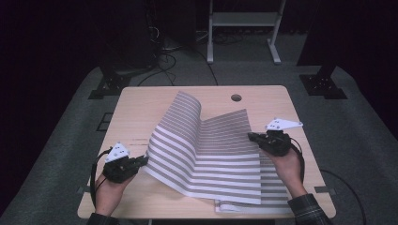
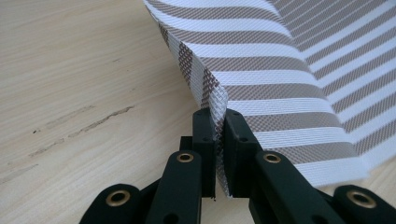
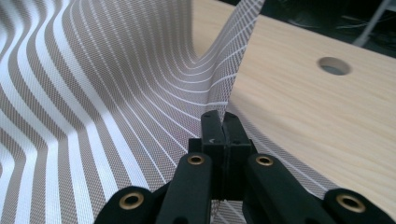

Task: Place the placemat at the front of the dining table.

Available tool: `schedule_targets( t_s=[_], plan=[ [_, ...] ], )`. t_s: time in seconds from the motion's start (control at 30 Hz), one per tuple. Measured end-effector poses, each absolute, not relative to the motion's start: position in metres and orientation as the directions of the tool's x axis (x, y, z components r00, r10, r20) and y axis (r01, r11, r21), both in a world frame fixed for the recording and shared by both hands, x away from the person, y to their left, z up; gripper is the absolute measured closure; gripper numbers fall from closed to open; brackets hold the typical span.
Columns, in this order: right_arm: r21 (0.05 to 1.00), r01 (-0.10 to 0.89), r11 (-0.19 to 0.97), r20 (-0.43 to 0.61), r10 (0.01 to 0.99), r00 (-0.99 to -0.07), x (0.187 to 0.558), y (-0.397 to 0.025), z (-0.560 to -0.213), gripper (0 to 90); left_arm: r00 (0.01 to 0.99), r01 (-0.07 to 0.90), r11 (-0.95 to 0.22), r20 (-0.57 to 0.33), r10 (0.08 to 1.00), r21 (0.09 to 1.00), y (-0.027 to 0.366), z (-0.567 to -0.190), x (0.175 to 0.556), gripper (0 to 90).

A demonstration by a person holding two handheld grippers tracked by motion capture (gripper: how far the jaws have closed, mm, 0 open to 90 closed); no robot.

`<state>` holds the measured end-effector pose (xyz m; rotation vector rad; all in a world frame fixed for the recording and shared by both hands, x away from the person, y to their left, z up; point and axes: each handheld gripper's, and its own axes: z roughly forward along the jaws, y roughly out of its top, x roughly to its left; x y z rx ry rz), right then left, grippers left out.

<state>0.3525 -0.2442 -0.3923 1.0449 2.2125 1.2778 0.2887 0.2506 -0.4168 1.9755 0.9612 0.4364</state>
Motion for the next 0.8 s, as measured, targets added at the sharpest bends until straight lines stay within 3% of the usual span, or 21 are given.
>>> schedule_targets(
  t_s=[0.37, 0.8],
  plan=[
    [0.869, 0.430, 0.245, 0.047, 0.824, -0.564, 0.378, -0.285, -0.386, 89.9, 0.688, 0.478, -0.378, -0.071, 0.723, 0.793, 0.227, -0.428, 0.295, 83.9],
    [0.842, 0.468, 0.269, 0.009, 0.860, -0.511, 0.421, -0.284, -0.404, 89.9, 0.728, 0.511, -0.444, -0.097, 0.679, 0.736, 0.211, -0.443, 0.298, 82.9]
  ],
)
